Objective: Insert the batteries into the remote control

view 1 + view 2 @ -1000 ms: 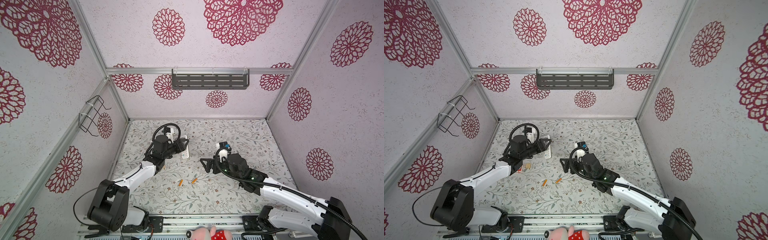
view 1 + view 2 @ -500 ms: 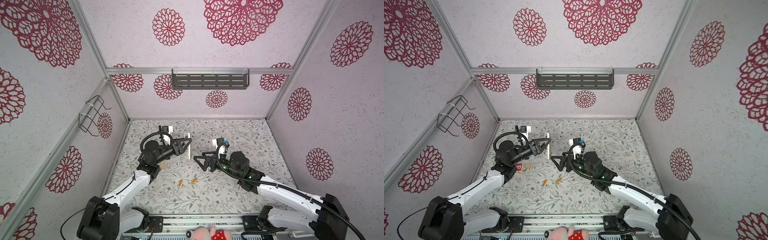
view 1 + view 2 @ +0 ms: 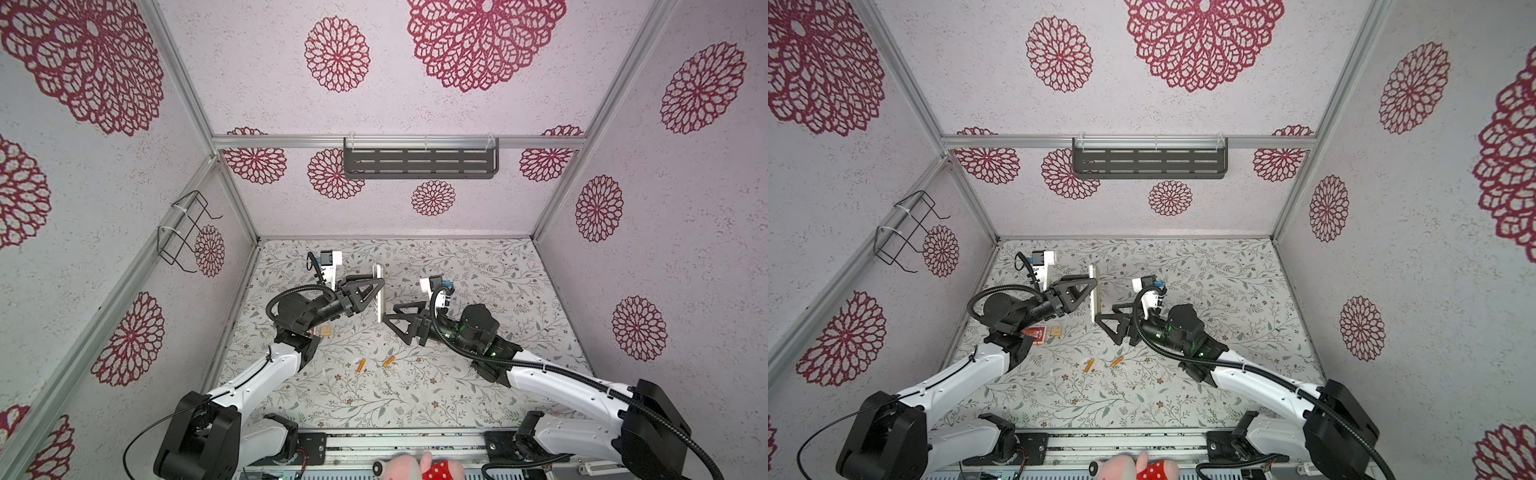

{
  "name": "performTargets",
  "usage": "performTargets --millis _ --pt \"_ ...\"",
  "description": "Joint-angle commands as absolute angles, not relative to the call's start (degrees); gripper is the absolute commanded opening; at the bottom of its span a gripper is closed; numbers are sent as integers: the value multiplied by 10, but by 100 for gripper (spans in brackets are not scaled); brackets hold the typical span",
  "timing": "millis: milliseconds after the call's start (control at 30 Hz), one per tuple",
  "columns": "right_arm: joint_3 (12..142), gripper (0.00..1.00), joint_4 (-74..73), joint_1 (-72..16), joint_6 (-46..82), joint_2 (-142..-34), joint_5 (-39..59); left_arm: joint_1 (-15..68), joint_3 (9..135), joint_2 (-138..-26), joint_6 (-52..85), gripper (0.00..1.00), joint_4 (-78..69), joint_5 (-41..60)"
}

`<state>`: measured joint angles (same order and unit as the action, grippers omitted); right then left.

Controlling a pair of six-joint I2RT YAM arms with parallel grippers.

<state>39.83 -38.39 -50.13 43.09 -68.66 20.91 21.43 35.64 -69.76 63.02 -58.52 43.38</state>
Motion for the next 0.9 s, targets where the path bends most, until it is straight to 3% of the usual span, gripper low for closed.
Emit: performTargets --millis 0,167,867 --pt "410 93 -461 -499 452 -700 246 218 357 -699 656 21 -649 460" --pt "403 90 -543 -500 486 -714 278 223 363 -705 671 21 -671 473" --pt "424 84 -572 -512 478 -740 311 233 370 -720 704 22 -720 481"
